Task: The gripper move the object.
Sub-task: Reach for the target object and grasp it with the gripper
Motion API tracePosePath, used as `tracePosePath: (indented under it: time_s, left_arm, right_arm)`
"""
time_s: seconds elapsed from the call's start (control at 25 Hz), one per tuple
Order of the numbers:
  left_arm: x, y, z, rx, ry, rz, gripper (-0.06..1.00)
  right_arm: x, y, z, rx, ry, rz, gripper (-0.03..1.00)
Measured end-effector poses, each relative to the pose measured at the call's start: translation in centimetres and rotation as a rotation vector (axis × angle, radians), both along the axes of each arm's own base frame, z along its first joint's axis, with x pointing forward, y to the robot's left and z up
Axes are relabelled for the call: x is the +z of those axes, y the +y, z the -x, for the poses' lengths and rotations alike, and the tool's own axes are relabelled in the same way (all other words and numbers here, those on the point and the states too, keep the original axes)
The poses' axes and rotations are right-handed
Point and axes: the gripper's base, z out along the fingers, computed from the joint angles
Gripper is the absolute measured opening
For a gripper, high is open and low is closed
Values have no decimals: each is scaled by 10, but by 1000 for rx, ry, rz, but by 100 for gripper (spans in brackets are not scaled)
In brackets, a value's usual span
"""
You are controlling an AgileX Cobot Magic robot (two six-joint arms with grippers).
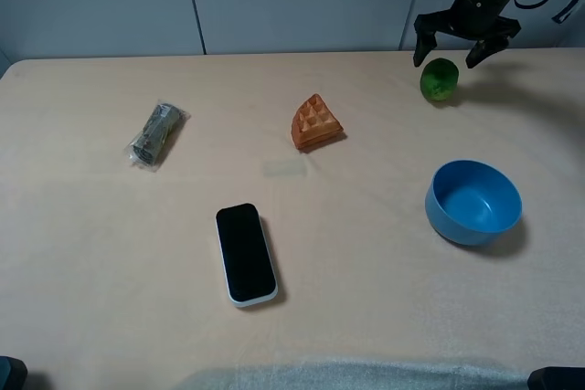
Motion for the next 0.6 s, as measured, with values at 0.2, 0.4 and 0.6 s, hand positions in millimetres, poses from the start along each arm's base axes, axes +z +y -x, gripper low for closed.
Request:
tracePosePath:
  time_s: [0.2, 0.4, 0.6]
  left_arm:
    - [0, 0, 0, 0, 0, 0, 83]
    - [0, 0, 0, 0, 0, 0, 83]
    - [0, 0, 0, 0, 0, 0, 83]
  right_arm:
    - [-17, 0, 0, -10, 40, -2, 70]
    - [-35, 0, 0, -13, 79, -1, 70]
    - [-39, 0, 1, -14, 92, -1, 70]
